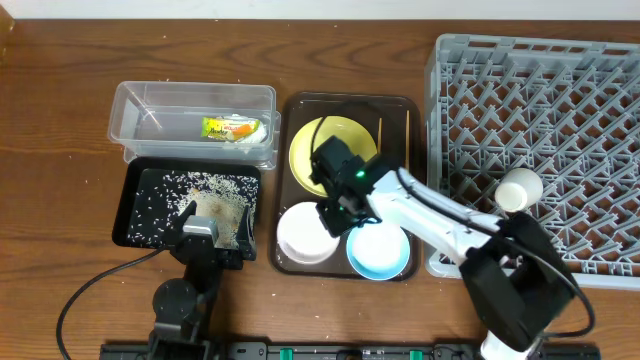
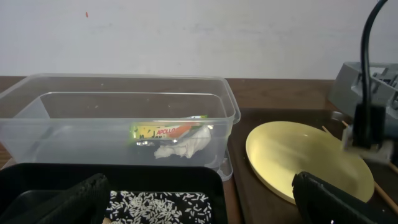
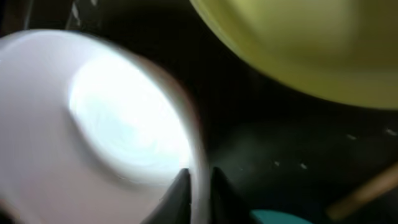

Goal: Sort waste into correct bins and load items into the dishwasher rack
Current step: 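Grasp the pink bowl with the right gripper and carry it to the rack, then place the pink bowl in the rack, then grasp the light-blue bowl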

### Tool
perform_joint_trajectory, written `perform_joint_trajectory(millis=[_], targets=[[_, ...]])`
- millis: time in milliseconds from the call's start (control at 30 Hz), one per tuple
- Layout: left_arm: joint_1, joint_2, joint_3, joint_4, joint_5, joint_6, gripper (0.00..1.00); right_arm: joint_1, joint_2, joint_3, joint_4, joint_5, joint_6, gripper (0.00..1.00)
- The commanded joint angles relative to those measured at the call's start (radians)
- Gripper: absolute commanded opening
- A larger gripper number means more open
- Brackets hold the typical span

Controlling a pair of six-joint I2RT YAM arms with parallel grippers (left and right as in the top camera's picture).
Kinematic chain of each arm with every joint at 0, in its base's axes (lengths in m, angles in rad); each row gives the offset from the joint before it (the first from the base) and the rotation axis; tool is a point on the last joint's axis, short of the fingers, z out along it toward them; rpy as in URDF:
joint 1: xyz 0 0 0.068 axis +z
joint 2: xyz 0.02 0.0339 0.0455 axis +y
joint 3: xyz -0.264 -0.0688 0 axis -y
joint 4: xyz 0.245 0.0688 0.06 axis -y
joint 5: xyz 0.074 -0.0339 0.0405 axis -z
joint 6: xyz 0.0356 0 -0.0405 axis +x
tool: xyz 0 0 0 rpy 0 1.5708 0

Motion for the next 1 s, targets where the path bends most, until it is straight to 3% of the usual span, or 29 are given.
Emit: perform_joint_trajectory(millis=[0,200,500,667,867,967], targets=[[0.005,-0.008,-0.019,-0.032,-0.002,0.017,0.97,-0.002,0.0,0.007,0.003,0.035,-0.005,0.01],[0.005,-0.008,-0.019,-0.032,-0.002,0.017,0.96,-0.058,-0.184,0.023,-0.005,0.183,0.017,0.01],[0.005,-0.008,-0.019,-0.032,-0.002,0.017,0.96,-0.256,-0.487,0.023,-0.029,1.045,0.189,0.01],[0.005,-0.008,-0.019,-0.032,-0.002,0.017,0.96,-0.417,-0.477,0.023,0.027,1.293,0.189,0.01],[0.005,-0.008,-0.019,-0.032,-0.002,0.017,0.96,-0.582,-0.377,0.023,0.093,1.387,0.18,0.01],[0.005,-0.008,-0.019,-0.032,-0.002,0.017,0.96,-0.64,-0.299,0.023,0.172,1.428,0.101,0.01]])
